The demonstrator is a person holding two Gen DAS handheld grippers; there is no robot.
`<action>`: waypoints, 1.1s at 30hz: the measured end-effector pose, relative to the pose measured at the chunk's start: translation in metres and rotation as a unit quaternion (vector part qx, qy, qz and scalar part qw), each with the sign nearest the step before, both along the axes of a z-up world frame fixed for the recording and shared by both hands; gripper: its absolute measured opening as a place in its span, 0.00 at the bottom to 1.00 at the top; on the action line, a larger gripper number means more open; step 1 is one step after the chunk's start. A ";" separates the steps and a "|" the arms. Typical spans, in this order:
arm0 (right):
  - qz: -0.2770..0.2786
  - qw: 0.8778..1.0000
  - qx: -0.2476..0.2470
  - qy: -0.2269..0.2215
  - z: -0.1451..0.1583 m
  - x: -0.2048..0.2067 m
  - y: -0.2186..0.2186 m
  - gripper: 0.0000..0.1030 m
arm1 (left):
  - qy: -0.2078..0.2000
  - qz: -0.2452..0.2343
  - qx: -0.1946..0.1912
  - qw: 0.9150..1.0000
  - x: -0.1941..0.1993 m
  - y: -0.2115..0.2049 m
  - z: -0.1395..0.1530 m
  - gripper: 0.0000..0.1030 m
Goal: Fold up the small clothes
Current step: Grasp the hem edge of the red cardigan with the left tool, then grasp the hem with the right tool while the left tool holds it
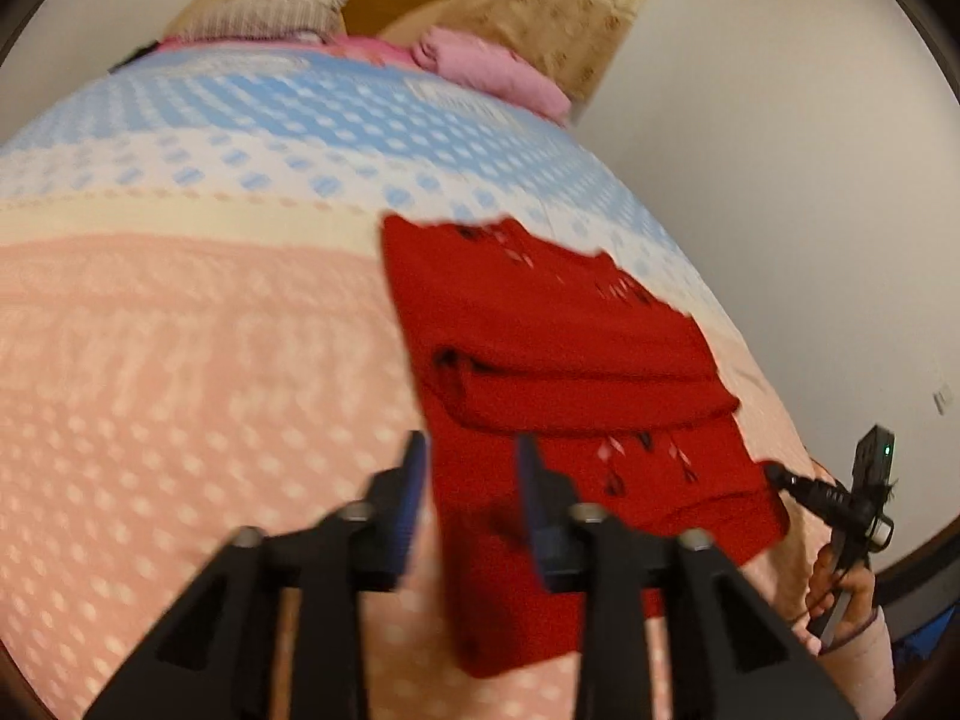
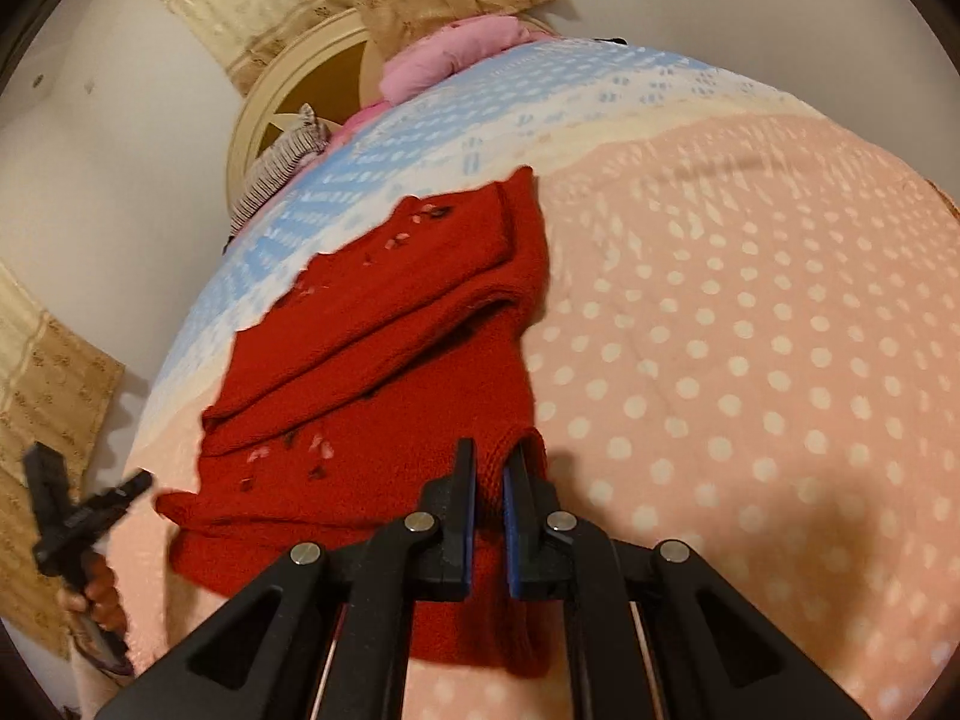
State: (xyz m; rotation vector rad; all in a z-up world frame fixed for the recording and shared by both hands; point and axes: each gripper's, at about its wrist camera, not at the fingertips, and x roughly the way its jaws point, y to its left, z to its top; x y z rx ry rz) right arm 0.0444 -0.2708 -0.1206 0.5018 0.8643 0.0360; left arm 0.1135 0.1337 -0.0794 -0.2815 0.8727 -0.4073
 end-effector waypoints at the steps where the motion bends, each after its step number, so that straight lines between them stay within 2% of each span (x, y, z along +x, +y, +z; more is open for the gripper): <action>1: -0.001 1.000 0.004 0.001 -0.004 0.002 -0.001 0.07 | -0.008 0.000 -0.003 1.000 -0.003 0.006 0.000 0.58; 4: -0.005 1.000 0.018 -0.004 -0.011 0.005 -0.004 0.08 | -0.021 -0.023 -0.004 1.000 -0.011 0.011 -0.004 0.62; 8: -0.004 0.999 0.037 -0.019 -0.007 0.008 -0.008 0.08 | -0.027 -0.065 0.048 0.996 -0.010 -0.015 -0.019 0.63; 11: -0.003 0.999 0.038 -0.023 -0.002 0.009 -0.008 0.08 | -0.016 -0.083 0.069 0.994 0.001 -0.037 -0.031 0.63; 13: -0.009 0.998 0.045 -0.033 0.004 0.006 -0.010 0.09 | -0.009 -0.085 0.064 0.994 0.006 -0.047 -0.039 0.63; 15: -0.015 0.997 0.060 -0.052 0.012 -0.001 -0.013 0.16 | 0.000 -0.086 0.055 0.995 0.009 -0.052 -0.047 0.62; 17: -0.022 0.996 0.055 -0.063 0.018 -0.010 -0.015 0.38 | -0.003 -0.083 0.058 0.995 0.007 -0.055 -0.050 0.61; 18: -0.029 0.996 0.046 -0.070 0.023 -0.016 -0.016 0.42 | -0.010 -0.082 0.059 0.995 0.006 -0.055 -0.050 0.60; 19: -0.032 0.996 0.042 -0.077 0.026 -0.021 -0.016 0.44 | -0.012 -0.084 0.055 0.995 0.003 -0.056 -0.049 0.54; 21: -0.040 0.995 0.033 -0.083 0.029 -0.029 -0.017 0.44 | -0.009 -0.088 0.045 0.995 0.000 -0.056 -0.047 0.39; 23: -0.048 0.995 0.026 -0.084 0.029 -0.038 -0.018 0.44 | -0.013 -0.081 0.053 0.995 0.000 -0.058 -0.046 0.38; 28: -0.054 0.995 -0.004 -0.083 0.028 -0.055 -0.016 0.44 | -0.001 -0.079 0.036 0.996 0.003 -0.057 -0.051 0.39; 31: -0.048 0.995 -0.029 -0.078 0.026 -0.059 -0.012 0.44 | 0.005 -0.071 0.026 0.997 0.007 -0.058 -0.054 0.45; 33: -0.038 0.996 -0.048 -0.069 0.025 -0.055 -0.008 0.44 | 0.006 -0.068 0.019 0.997 0.009 -0.059 -0.053 0.45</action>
